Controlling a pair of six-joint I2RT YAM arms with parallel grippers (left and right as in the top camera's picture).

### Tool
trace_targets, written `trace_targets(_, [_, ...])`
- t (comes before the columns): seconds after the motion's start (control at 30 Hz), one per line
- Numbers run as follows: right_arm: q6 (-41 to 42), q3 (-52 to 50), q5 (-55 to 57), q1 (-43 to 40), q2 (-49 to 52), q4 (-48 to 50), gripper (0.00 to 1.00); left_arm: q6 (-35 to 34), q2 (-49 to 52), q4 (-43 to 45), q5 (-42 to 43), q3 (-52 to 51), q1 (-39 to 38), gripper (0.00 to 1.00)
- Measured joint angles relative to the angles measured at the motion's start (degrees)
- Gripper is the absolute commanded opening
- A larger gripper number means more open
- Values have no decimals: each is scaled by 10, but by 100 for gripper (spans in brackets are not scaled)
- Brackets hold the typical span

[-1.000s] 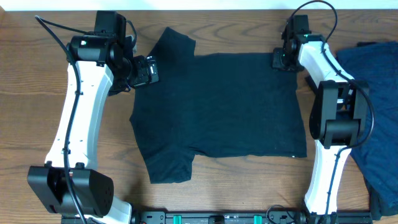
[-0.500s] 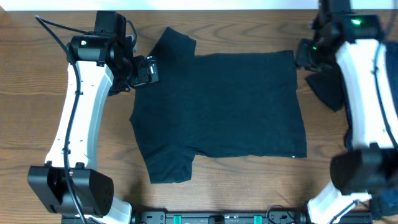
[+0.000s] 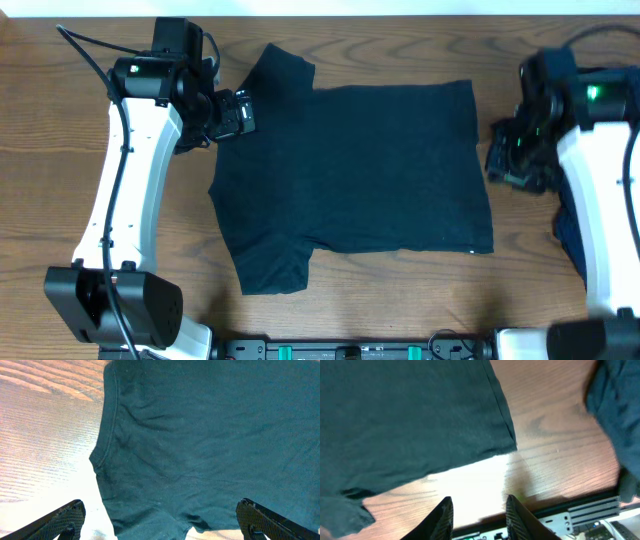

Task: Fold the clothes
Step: 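Move the right gripper down and grasp the shirt's lower right hem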

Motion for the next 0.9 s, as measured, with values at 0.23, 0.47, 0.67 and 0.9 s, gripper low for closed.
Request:
trace_targets(0.23, [13, -235, -12, 0, -83, 112, 34, 0, 0, 0, 0, 0, 0, 98])
trace_targets(0.47, [32, -380, -22, 0, -83, 237, 34, 0, 0, 0, 0, 0, 0, 98])
trace_targets(0.67, [57, -407, -23, 0, -83, 298, 41, 0, 0, 0, 0, 0, 0, 98])
trace_targets(0.9, [63, -407, -13, -15, -83, 318, 41, 0, 0, 0, 0, 0, 0, 98])
